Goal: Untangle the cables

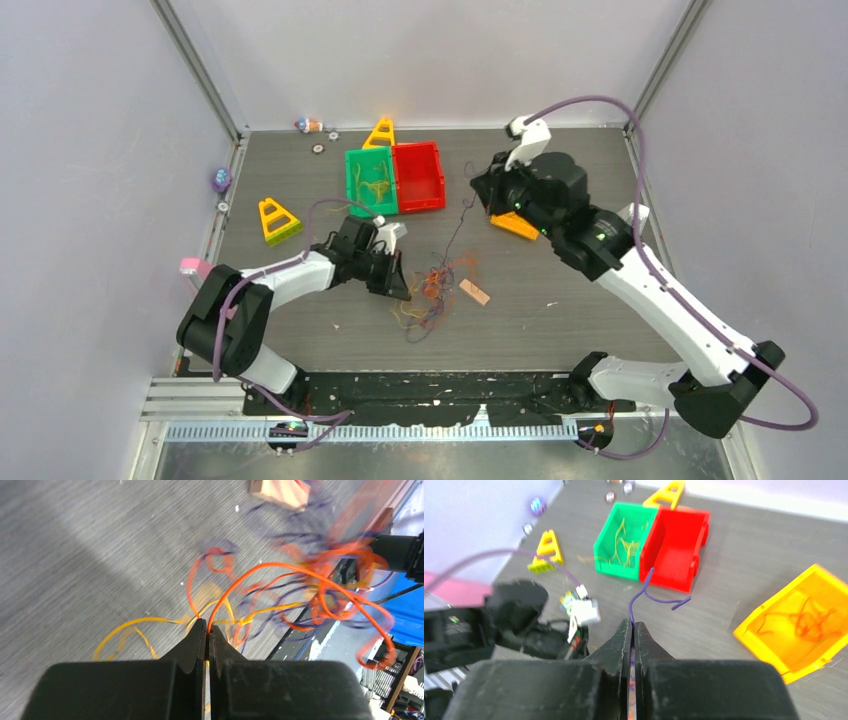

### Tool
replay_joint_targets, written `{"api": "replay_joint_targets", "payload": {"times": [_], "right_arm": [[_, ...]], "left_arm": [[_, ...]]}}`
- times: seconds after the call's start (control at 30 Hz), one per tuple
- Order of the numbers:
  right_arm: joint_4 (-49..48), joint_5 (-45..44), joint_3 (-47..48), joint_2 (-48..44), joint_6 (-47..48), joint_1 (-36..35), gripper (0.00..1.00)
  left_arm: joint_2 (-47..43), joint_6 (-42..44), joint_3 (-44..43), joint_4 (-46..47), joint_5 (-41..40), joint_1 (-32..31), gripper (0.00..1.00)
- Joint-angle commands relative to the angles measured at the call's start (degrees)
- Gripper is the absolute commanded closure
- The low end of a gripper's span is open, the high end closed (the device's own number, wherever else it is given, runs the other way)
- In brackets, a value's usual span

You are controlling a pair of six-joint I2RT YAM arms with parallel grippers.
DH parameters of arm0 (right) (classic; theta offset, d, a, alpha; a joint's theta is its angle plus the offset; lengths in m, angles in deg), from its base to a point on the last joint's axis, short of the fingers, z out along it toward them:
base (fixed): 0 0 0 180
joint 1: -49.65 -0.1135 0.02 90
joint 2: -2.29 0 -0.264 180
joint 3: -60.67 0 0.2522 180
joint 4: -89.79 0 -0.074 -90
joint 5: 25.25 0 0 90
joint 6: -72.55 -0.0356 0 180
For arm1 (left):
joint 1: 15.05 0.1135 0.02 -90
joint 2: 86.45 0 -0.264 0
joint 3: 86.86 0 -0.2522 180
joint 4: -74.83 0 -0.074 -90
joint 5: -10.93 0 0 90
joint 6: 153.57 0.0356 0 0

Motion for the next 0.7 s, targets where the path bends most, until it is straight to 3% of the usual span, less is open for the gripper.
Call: {"api": "replay_joint_targets", "payload": {"times": [0.0,0.3,0.67], "right_arm": [[3.04,-4.99,8.66,-3.45,3.17,0.95,0.95],[6.76,-8.64,23.31,-1.45,5.70,1.26,0.95],[7.28,-16.93,25.69,-4.36,8.42,2.14,0.95]], "left_arm": [[-2.22,0.24,3.55,1.59,-1.93,-0.03,1.00],[-5.80,-1.51,8.59,2.27,-8.50,-0.03,1.00],[-24.65,-7.67,15.45,-3.49,-28.98,1.32,1.00]]}}
